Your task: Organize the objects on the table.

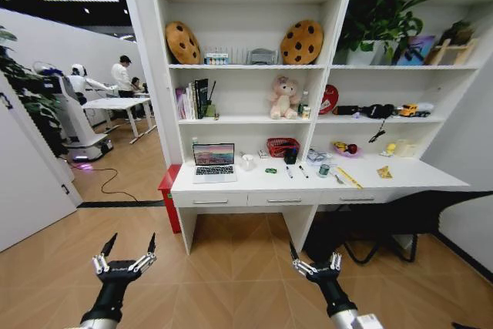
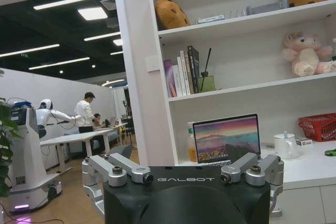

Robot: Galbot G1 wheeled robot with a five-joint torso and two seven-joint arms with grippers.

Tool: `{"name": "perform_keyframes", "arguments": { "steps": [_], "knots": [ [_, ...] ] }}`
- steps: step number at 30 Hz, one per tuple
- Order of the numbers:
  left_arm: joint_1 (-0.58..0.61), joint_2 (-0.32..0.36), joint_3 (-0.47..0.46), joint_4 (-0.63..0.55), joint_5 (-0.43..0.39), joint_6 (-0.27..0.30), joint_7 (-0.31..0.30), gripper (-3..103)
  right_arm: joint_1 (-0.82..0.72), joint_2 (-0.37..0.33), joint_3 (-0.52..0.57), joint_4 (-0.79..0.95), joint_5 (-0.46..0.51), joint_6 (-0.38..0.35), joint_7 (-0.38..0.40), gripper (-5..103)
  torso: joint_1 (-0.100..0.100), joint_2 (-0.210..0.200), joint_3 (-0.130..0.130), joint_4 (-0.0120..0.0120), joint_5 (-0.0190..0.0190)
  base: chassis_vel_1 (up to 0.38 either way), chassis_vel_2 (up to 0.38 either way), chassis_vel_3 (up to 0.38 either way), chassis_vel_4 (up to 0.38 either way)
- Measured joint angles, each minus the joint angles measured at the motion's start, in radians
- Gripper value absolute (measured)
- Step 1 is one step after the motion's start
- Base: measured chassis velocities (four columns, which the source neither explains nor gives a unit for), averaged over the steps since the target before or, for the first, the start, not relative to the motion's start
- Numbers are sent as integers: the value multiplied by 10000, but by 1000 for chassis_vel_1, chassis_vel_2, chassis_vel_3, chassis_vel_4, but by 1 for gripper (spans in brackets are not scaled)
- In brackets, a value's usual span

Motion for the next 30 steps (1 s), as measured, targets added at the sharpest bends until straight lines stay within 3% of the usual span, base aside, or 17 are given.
{"name": "perform_keyframes", "arguments": {
  "steps": [14, 30],
  "knots": [
    [-18, -11, 71, 122, 133, -36, 24, 97, -3, 51, 99, -191, 48, 410, -196, 100, -3, 5, -2, -3, -5, -74, 71, 72, -89],
    [-81, 48, 56, 306, 95, -62, 22, 97, 45, 48, 48, -268, 106, 587, -350, 100, 1, 1, 1, 0, -2, -275, 268, 291, -276]
  ]
}}
